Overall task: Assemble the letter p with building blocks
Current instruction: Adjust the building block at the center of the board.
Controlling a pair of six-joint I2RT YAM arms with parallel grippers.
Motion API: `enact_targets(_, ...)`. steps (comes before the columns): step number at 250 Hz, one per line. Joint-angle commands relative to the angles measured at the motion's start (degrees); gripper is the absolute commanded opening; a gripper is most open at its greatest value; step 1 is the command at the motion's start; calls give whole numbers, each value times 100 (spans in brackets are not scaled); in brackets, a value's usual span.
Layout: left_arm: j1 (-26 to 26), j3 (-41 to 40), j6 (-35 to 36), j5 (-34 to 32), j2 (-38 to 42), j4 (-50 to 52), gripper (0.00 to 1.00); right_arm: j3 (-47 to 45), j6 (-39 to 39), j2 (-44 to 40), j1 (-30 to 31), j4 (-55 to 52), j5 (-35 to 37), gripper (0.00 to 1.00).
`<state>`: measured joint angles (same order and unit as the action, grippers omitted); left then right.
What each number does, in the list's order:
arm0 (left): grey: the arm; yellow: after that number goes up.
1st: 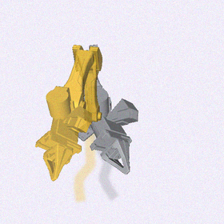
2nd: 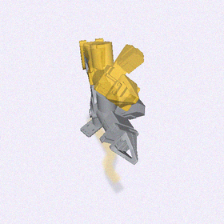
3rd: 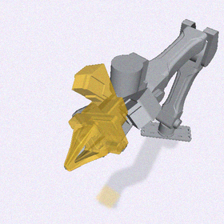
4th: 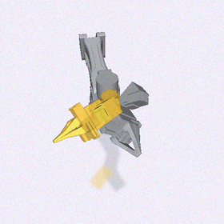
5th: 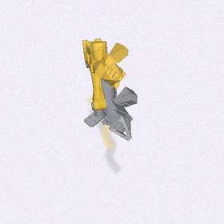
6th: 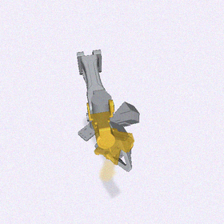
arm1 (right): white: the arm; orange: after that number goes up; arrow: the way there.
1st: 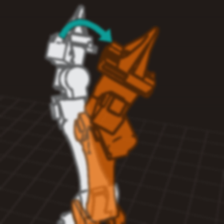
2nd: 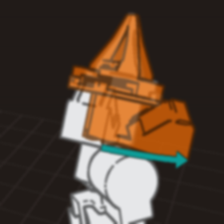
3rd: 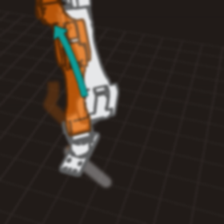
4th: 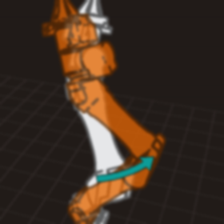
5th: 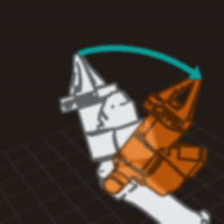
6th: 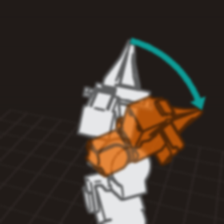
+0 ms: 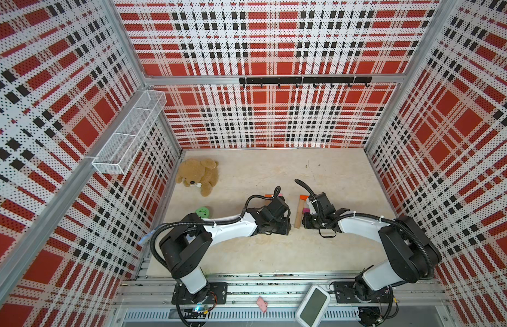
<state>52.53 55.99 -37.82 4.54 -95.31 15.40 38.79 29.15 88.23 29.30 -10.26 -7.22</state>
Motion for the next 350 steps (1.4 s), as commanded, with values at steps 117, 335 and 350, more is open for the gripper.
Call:
enact_targets(117,-24,-75,35,-76,214,-70,51,164,-55,195,67,7,177,18)
enact_targets(335,-193,-1326,773,-1981,4848,754,99,1007,14,-2987,58,-1300,1061,77)
enact_targets(350,-433,-1336,890,-2491,5072,1004,99,1109,-80,-2969,58,-1282,1232,85)
